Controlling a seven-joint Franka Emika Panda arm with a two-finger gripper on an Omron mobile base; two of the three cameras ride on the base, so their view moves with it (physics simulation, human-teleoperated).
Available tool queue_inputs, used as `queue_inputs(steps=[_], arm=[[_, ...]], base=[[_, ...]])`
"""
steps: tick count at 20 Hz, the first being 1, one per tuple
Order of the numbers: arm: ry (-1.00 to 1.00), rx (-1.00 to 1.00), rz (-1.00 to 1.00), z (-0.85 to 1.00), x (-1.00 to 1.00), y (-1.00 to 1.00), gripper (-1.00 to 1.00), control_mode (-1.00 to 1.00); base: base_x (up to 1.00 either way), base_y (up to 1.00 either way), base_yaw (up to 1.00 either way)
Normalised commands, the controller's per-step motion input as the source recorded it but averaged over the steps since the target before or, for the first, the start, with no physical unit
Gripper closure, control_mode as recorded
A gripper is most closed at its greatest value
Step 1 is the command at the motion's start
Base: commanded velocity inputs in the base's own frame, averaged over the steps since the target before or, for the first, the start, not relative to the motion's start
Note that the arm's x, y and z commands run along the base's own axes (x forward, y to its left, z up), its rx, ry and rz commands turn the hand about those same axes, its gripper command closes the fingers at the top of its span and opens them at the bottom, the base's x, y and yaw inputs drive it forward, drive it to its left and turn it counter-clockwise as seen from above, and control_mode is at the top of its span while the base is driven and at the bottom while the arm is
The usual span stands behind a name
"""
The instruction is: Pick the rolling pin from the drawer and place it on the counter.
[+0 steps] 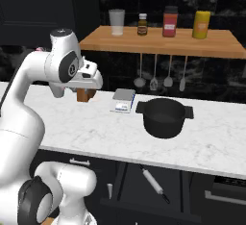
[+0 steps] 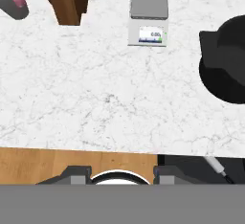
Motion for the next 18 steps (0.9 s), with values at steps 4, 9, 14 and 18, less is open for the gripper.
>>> queue_inputs(steps=[4, 9, 14, 18], arm=[[0.02, 0.00, 0.00, -0.04, -0.60, 0.00, -1.00, -1.00], [0.05, 0.02, 0.00, -0.39, -0.90, -0.11, -1.00, -1.00], [0.09, 0.09, -0.01, -0.79, -0.37, -0.51, -1.00, -1.00], [0.00, 0.04, 0.00, -0.28, -0.18, -0.21, -1.00, -1.00]], base=[[0.00, 0.00, 0.00], [0.00, 0.00, 0.00], [0.00, 0.00, 0.00], [0.00, 0.00, 0.00]])
